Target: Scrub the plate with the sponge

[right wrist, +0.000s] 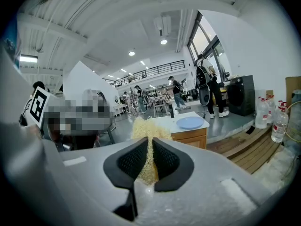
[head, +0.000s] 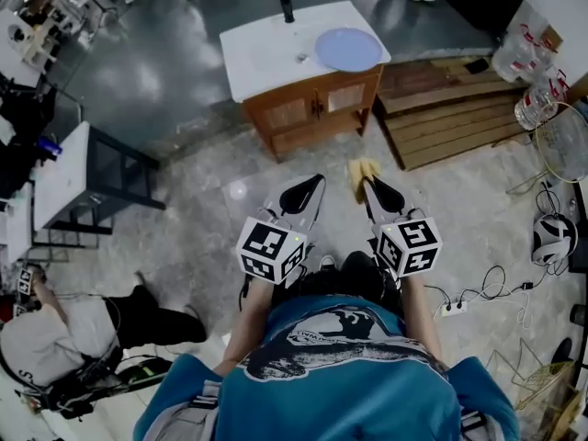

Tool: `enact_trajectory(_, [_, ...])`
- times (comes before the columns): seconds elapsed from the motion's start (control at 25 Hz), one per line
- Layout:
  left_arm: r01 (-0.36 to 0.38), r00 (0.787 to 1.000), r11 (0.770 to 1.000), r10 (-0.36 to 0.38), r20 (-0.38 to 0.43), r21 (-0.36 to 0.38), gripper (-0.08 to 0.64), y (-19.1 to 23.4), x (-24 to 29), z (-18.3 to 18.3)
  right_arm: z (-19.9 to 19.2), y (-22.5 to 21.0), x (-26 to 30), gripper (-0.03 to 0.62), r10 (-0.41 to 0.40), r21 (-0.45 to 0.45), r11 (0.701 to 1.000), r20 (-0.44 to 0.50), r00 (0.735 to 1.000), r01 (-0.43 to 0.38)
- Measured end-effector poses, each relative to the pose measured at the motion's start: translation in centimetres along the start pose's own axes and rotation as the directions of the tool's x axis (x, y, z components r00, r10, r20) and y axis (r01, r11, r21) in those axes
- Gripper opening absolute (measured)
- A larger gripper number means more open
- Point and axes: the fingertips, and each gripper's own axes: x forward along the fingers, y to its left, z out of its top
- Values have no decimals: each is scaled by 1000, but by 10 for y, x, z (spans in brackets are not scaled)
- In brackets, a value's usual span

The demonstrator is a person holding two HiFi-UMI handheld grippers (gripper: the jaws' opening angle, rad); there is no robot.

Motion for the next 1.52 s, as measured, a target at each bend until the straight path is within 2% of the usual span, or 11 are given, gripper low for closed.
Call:
enact_trajectory(0.28, [18, 1000, 1000, -19, -9, -23, 15, 9, 12, -5, 3, -10, 15, 31, -11, 5, 1000, -18, 1000, 12])
enact_trajectory(0.52, [-1, 1000, 1000, 1, -14, -30, 15, 29, 41, -3, 9, -35, 47, 29, 15, 13, 1000, -28, 999, -15])
enact_trajectory(0.72, [-40, 999, 999, 39, -26, -33, 15, 62, 75, 7, 28, -66, 96, 31, 54, 11, 999, -30, 998, -53])
enact_trajectory(1.04, [-85, 996, 996, 85, -10, -16, 15, 112, 156, 51, 75, -133, 155, 31, 80, 23, 997, -18, 997, -79])
enact_trajectory(1.28, [-107, 994, 994, 106, -39, -17, 15, 136, 204, 59, 83, -175, 185, 31, 89, 55, 995, -36, 995, -87])
enact_trajectory(1.52, [-117, 991, 993, 115, -61, -29, 15, 148, 232, 62, 87, -195, 205, 29, 104, 74, 992, -56, 993, -99])
